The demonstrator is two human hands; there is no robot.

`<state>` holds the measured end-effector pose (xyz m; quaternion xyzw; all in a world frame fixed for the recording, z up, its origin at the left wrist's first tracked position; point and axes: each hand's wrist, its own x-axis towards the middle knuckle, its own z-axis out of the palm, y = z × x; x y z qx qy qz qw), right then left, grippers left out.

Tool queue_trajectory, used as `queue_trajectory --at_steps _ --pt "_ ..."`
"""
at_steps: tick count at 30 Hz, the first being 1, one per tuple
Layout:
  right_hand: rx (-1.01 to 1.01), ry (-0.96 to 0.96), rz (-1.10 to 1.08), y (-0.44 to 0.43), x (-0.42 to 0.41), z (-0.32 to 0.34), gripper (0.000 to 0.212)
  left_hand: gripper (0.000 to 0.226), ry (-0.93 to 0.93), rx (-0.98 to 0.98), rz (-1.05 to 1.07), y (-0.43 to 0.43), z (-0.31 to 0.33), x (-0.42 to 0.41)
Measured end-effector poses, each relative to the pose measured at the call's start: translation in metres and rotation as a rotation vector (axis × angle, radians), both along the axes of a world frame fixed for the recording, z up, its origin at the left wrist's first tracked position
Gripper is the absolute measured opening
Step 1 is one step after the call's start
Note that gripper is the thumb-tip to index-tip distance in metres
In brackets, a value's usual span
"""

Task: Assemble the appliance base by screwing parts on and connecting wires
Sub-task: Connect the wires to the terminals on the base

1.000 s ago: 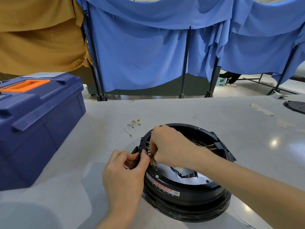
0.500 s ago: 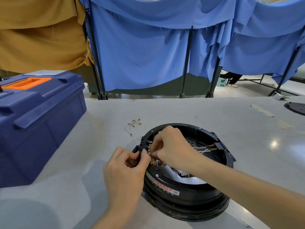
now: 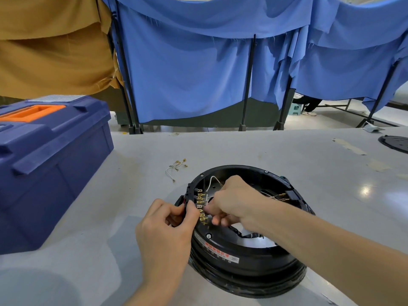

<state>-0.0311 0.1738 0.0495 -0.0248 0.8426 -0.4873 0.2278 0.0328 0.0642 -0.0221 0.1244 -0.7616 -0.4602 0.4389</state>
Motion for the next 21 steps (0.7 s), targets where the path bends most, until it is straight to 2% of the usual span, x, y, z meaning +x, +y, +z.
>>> queue_trajectory --at_steps 3,6,11,15,21 --pt "-0.023 0.019 -0.104 -0.008 0.005 -0.003 0.017 0.034 -0.013 0.023 0.0 0.001 0.0 0.0" --pt "-0.032 0.028 -0.116 -0.009 0.005 -0.003 0.019 0.03 -0.022 0.035 -0.004 0.002 0.001 -0.001" --pt "-0.093 -0.045 -0.03 0.007 0.005 -0.002 0.005 0.028 -0.025 0.019 0.004 0.0 0.002 0.001" --pt "-0.049 -0.055 0.049 0.019 0.008 -0.001 0.02 0.026 -0.019 0.012 0.018 -0.001 0.001 0.001" --pt "-0.077 -0.151 0.033 0.012 0.008 -0.004 0.014 0.029 -0.038 0.013 0.024 0.0 0.0 0.001"
